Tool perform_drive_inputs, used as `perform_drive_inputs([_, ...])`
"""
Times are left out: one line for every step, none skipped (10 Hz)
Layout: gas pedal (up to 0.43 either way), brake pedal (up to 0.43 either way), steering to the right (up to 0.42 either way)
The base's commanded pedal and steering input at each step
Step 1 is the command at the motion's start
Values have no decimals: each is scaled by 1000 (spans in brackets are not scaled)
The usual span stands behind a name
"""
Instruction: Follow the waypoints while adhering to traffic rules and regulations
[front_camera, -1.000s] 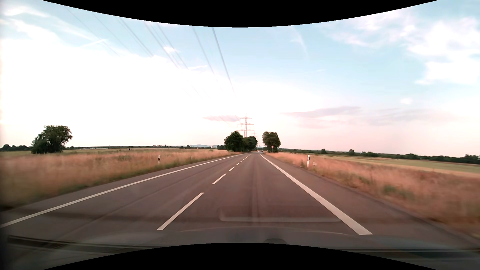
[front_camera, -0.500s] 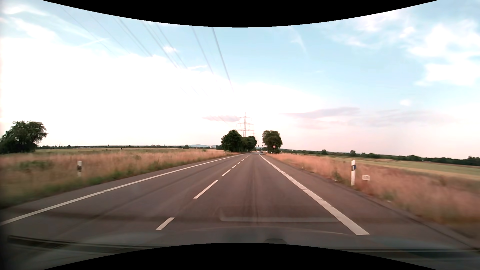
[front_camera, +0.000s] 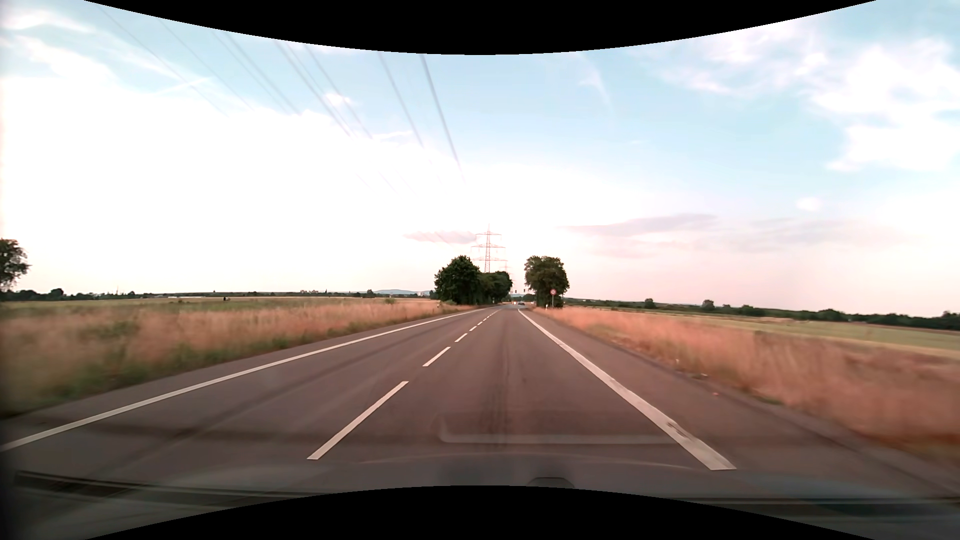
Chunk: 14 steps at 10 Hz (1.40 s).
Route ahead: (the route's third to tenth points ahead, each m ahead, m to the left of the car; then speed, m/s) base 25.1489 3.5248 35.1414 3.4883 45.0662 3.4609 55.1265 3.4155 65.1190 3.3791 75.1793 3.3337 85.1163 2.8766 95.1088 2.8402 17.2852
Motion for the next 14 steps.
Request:
perform_drive_inputs([67, 0, 0])
perform_drive_inputs([79, 0, 0])
perform_drive_inputs([79, 0, 0])
perform_drive_inputs([79, 0, 0])
perform_drive_inputs([79, 0, 0])
perform_drive_inputs([79, 0, 0])
perform_drive_inputs([79, 0, 0])
perform_drive_inputs([79, 0, 0])
perform_drive_inputs([79, 0, -1])
perform_drive_inputs([79, 0, -3])
perform_drive_inputs([79, 0, -3])
perform_drive_inputs([79, 0, -3])
perform_drive_inputs([79, 0, -3])
perform_drive_inputs([79, 0, -3])
